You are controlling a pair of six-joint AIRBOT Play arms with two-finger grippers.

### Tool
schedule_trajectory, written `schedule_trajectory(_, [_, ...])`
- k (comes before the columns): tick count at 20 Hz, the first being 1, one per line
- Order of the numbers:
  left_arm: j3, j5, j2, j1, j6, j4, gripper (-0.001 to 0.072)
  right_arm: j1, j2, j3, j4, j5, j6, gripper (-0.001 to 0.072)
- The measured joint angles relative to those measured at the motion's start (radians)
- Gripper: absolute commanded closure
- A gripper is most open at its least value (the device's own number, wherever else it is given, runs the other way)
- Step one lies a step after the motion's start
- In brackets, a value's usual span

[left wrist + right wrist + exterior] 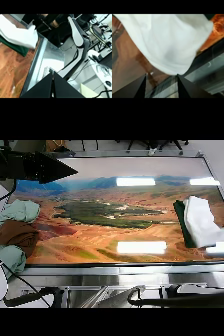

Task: Fold the shirts.

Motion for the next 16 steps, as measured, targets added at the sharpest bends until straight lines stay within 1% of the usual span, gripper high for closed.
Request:
schedule_trajectory(2, [0.000, 0.000, 0.000, 0.000, 0.002, 0.000, 0.0691, 0.000, 0.006, -0.006, -0.064, 0.003, 0.008, 0.0285])
schedule_trajectory(4, [0.000, 0.003, 0.000, 0.000, 0.002, 0.000, 0.0692, 0.005, 0.009, -0.010, -0.093, -0.007, 0.014, 0.0287])
schedule_trajectory(5, [0.000, 0.008, 0.000, 0.000, 0.002, 0.000, 0.0691, 0.011, 0.010, -0.011, -0.096, -0.020, 0.018, 0.0317])
schedule_trajectory(6, [0.000, 0.015, 0.000, 0.000, 0.002, 0.001, 0.0691, 0.020, 0.010, -0.011, -0.091, -0.037, 0.018, 0.0519])
schedule_trajectory(7, [0.000, 0.024, 0.000, 0.000, 0.002, 0.001, 0.0691, 0.033, 0.011, -0.012, -0.073, -0.058, 0.019, 0.0649])
schedule_trajectory(8, [0.000, 0.032, 0.000, 0.000, 0.002, 0.001, 0.0692, 0.052, 0.011, -0.012, -0.048, -0.084, 0.019, 0.0684])
schedule_trajectory(9, [0.000, 0.037, 0.000, 0.000, 0.003, 0.003, 0.0694, 0.080, 0.011, -0.013, -0.015, -0.112, 0.018, 0.0698])
schedule_trajectory(11, [0.000, 0.046, 0.000, 0.000, 0.010, 0.035, 0.0696, 0.158, 0.013, -0.013, 0.049, -0.168, -0.009, 0.0698])
schedule_trajectory(14, [-0.043, 0.065, 0.029, -0.014, -0.011, 0.172, 0.0696, 0.349, 0.029, -0.042, 0.093, -0.227, -0.064, 0.0698])
schedule_trajectory(16, [-0.150, 0.089, 0.083, -0.039, -0.021, 0.261, 0.0695, 0.510, 0.065, -0.106, 0.085, -0.274, -0.098, 0.0698])
